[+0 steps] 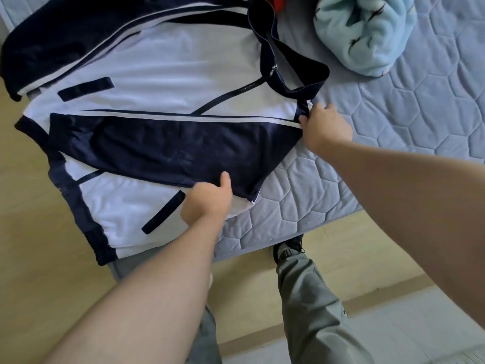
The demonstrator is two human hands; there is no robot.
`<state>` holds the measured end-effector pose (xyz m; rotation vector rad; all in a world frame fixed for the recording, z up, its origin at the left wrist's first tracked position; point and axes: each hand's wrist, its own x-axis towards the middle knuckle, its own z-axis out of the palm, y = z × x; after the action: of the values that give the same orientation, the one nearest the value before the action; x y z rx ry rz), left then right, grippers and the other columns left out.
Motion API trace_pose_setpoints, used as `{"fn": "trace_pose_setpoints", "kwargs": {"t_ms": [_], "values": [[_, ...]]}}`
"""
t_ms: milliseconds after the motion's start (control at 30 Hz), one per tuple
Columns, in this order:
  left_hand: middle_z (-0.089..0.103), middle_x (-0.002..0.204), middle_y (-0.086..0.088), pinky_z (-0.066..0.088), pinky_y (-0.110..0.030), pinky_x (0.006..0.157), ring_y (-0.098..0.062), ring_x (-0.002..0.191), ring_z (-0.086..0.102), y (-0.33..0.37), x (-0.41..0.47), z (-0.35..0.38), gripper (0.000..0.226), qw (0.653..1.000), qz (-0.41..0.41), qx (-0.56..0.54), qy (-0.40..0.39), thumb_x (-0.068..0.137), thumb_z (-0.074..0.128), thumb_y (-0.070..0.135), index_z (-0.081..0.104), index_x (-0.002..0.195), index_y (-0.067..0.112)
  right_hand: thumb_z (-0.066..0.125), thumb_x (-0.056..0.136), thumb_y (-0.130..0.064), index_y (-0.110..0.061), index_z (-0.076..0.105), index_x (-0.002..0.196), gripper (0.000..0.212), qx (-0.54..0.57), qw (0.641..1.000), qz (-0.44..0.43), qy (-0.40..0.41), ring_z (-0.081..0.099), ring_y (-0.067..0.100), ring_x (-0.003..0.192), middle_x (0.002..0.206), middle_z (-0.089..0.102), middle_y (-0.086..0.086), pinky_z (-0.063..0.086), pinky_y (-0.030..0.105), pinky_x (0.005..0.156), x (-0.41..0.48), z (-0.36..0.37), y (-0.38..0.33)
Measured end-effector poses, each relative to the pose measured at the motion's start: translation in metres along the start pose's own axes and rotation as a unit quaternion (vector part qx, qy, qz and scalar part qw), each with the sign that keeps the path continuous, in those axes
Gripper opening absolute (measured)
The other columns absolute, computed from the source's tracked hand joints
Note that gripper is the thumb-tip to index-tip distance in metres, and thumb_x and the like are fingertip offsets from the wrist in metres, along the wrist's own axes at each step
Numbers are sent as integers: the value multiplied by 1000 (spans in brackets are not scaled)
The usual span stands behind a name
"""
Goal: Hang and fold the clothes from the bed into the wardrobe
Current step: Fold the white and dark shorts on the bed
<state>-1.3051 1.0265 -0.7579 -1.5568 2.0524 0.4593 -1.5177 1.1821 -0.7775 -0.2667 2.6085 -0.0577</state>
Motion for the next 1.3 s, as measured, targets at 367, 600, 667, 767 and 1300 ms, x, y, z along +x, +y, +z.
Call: {"fn": "trace_pose_setpoints", "kwargs": {"t_ms": [367, 600, 667, 767, 1300], "values": [[20, 162, -12, 26, -52, 116, -35, 149, 17, -63, 138, -73, 71, 987, 58, -12, 147, 96, 50, 48, 29, 151, 8, 40, 85, -73, -10, 39, 139, 83, -143, 952, -271, 1, 40, 38, 123, 137, 41, 19, 36, 52, 98, -65, 48, -65], [27, 160, -11, 30, -56, 111, -35, 142, 33, -91, 183, -99, 78, 998, 6, 21, 63, 93, 45, 60, 32, 148, 7, 44, 83, -77, -9, 6, 156, 106, -242, 951, -189, -41, 19, 46, 141, 158, 11, 25, 24, 62, 107, -91, 66, -112], [25, 161, -12, 25, -53, 114, -35, 142, 33, -98, 182, -104, 75, 994, 30, 50, 97, 94, 45, 58, 32, 149, 7, 48, 84, -74, -15, 13, 154, 99, -268, 927, -264, -1, 32, 39, 130, 156, 18, 20, 30, 54, 99, -99, 65, -125], [21, 163, -9, 23, -51, 115, -31, 146, 24, -113, 185, -113, 72, 986, 70, 90, 121, 96, 44, 54, 28, 152, 13, 49, 89, -67, -20, 16, 152, 85, -254, 919, -300, -20, 38, 34, 121, 154, 20, 16, 37, 47, 89, -109, 68, -146], [43, 140, -7, 46, -43, 93, -32, 115, 53, -96, 206, -214, 41, 951, 267, 154, 28, 96, 53, 28, 46, 135, 15, 51, 93, -23, -10, 41, 132, 42, -23, 992, -71, -103, 50, 35, 113, 130, 42, 11, 37, 41, 75, -81, 11, -248]]}}
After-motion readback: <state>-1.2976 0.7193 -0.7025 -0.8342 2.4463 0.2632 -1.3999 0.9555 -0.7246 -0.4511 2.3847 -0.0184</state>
